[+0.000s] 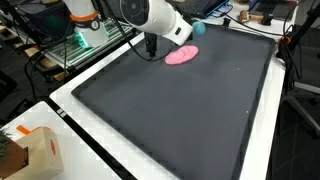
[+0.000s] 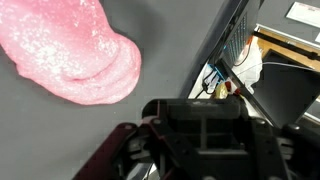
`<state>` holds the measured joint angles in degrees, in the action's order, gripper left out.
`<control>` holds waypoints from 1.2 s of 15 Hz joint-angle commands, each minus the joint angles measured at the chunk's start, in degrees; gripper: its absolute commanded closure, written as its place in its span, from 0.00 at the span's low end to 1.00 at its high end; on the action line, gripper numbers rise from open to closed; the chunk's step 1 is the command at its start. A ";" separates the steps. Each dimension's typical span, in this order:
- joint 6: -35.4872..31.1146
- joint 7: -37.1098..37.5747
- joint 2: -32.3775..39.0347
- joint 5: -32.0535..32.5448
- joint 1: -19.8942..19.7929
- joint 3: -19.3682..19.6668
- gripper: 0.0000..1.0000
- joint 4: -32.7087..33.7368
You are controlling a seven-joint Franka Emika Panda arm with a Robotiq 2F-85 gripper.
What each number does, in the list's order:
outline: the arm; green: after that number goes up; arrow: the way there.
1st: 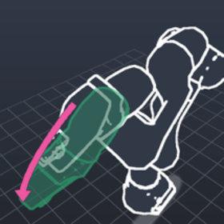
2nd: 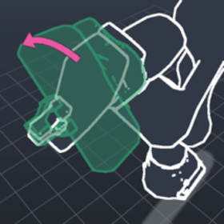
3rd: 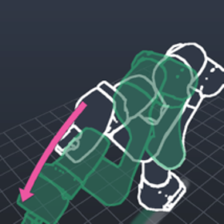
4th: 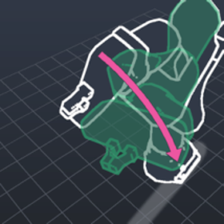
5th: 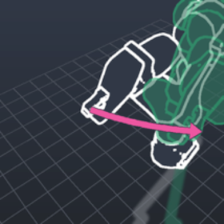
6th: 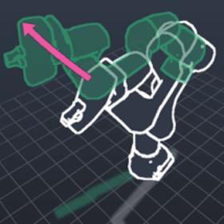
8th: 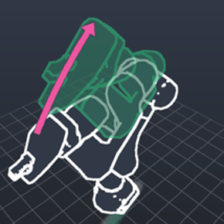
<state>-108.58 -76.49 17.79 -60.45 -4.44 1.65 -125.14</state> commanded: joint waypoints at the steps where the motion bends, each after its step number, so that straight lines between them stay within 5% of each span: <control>1: 1.38 1.16 -0.82 -0.21 -0.45 0.19 0.65 -0.01; 9: 0.86 7.72 -4.75 2.76 0.34 0.43 0.65 -0.16; 18: -1.17 26.79 -12.36 15.92 2.20 -0.21 0.65 0.56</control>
<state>-108.66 -56.62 8.59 -49.60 -3.39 1.56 -124.22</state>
